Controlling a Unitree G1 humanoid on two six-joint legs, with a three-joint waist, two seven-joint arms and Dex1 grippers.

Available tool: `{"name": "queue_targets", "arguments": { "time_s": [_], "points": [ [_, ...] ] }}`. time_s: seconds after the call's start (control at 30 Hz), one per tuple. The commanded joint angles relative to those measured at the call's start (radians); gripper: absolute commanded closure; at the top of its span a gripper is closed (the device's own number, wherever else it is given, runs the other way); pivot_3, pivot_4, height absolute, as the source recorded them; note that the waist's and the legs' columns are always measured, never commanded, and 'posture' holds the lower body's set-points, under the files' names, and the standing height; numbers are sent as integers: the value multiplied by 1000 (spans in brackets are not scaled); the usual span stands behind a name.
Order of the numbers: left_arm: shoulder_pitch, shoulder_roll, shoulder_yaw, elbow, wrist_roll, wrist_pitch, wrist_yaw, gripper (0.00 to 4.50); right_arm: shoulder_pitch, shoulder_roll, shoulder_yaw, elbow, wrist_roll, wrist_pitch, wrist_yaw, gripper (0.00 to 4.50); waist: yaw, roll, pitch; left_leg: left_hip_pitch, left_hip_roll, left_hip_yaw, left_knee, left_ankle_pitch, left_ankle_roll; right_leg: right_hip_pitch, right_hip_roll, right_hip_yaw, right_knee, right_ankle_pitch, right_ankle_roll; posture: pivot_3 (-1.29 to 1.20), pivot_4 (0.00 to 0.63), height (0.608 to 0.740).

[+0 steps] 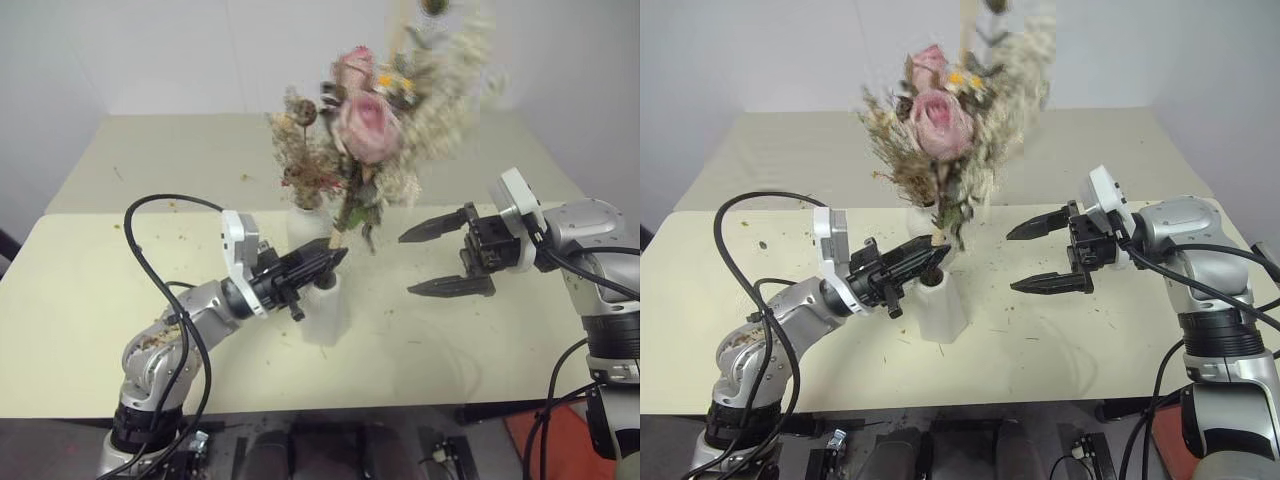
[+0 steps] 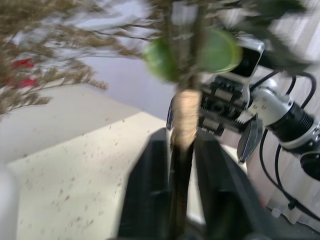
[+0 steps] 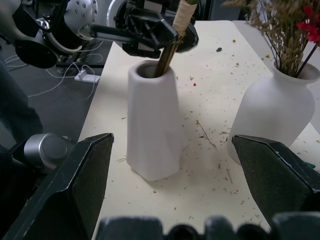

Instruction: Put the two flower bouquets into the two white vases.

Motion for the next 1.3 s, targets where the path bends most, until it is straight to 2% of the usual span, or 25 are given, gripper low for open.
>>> {"name": "queue_targets", "arguments": {
  "time_s": [0.03, 0.2, 0.33, 0.6, 0.73, 0.93, 1.13, 1.3],
  "points": [
    [12, 35, 37, -70, -28, 2, -10, 2187, -2, -8, -33, -29, 19, -4, -1, 0, 0, 0, 0, 0, 0, 0, 0, 0, 0, 0, 0, 0, 0, 0, 0, 0, 150, 740],
    [62, 98, 119, -128, -85, 19, 5, 647, 0, -6, -32, -25, 15, -11, -1, 0, -1, 0, 0, 0, 0, 0, 0, 0, 0, 0, 0, 0, 0, 0, 0, 0, 150, 740],
    [122, 175, 215, -173, -170, 41, 1, 647, -9, 4, -25, -17, 11, -15, -1, 0, -2, 0, 0, 0, 1, 0, 0, 0, 0, 0, 0, 0, 0, 0, 0, 0, 150, 740],
    [173, 285, 345, -172, -251, 51, -9, 647, -23, 12, -19, 3, -2, -25, 5, 0, 1, 0, 0, 1, 1, 0, 0, 0, 0, 0, 0, 0, 0, 0, 0, 0, 150, 740],
    [213, 383, 419, -126, -211, 32, -89, 647, -22, -10, -28, 26, -13, -31, 15, 0, -2, 0, 0, 1, 1, 0, 0, 0, 0, 0, 1, 0, 0, 0, 0, 0, 150, 740],
    [232, 427, 480, -76, -177, 19, -120, 647, 24, -51, -38, 17, -12, -19, 15, 0, 0, 0, 0, 1, 1, 0, 0, 0, 0, 1, 1, -1, -1, 0, 0, 0, 150, 740],
    [324, 514, 614, -19, -130, 27, -214, 647, 84, -107, -76, 38, -16, -17, -5, 0, -1, 1, 0, 0, 1, 1, -1, 0, 0, -1, 1, -1, -1, 0, 0, 0, 150, 740],
    [381, 543, 701, 3, -114, 41, -255, 647, 119, -135, -98, 50, -23, -17, -21, 0, -3, 1, 0, 2, 2, 1, -1, 0, 0, 1, 1, 0, -1, 0, -1, 0, 150, 740]
  ]
}}
